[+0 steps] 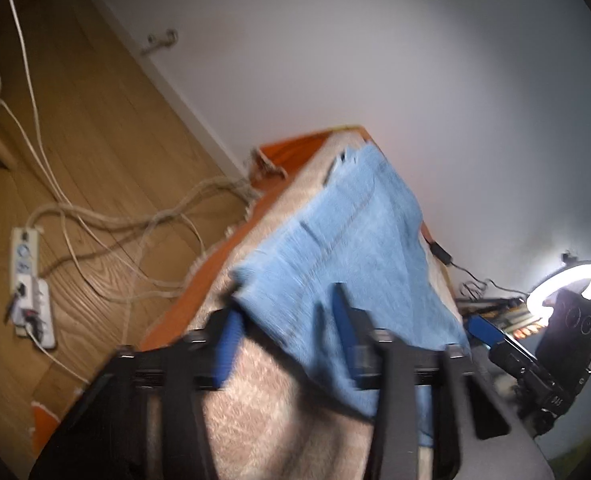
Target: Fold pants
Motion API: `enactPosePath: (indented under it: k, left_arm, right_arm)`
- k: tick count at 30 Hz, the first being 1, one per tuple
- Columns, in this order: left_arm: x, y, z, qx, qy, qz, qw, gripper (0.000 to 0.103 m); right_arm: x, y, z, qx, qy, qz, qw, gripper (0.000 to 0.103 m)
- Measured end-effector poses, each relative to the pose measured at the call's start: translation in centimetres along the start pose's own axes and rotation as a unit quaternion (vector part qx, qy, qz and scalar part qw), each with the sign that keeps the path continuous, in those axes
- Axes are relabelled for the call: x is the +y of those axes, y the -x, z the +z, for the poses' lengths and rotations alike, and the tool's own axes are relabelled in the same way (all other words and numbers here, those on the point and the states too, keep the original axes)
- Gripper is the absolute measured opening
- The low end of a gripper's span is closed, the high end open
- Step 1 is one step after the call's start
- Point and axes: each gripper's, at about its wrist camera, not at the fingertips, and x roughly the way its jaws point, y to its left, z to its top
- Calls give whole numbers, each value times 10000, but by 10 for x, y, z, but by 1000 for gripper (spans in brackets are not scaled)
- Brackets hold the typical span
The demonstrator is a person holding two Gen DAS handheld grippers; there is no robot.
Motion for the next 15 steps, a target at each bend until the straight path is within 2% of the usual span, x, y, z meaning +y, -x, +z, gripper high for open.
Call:
enactPosePath:
  k: [1, 4, 6, 8, 9, 10, 11, 13, 15]
  left_arm:
    - [-3, 1, 1, -79, -55, 2, 10000, 14]
    - [-21, 5, 2, -310, -408, 12, 9987, 12]
    - [-49, 12, -2, -575, -954, 16, 9938, 12]
    - [-82, 17, -12, -746, -1630, 26, 9838, 12]
    - [-94, 17, -16, -776, -1892, 22, 9789, 12]
    - [-113, 17, -26, -793, -2291, 34, 9702, 12]
    - [-130, 14, -37, -748, -2641, 33, 9616, 12]
    - [-152, 5, -55, -570, -3068, -30, 9501, 12]
    - [-163, -7, -68, -347, -3246, -94, 9452, 12]
  right_arm:
    - [-9, 5, -2, -17, -137, -50, 9999, 58]
    - [-31, 13, -5, -39, -628, 21, 9980, 58]
    - [-44, 18, -5, -93, -896, 90, 9959, 58]
    - [-56, 21, 0, -163, -1120, 112, 9935, 62]
    - [-64, 24, 2, -188, -1240, 155, 9920, 68]
    - [-71, 24, 8, -173, -1391, 237, 9899, 74]
    - [-76, 23, 13, -182, -1498, 294, 9881, 74]
    - [-83, 21, 28, -255, -1618, 408, 9856, 74]
    - [-85, 11, 46, -141, -1611, 537, 9854, 78]
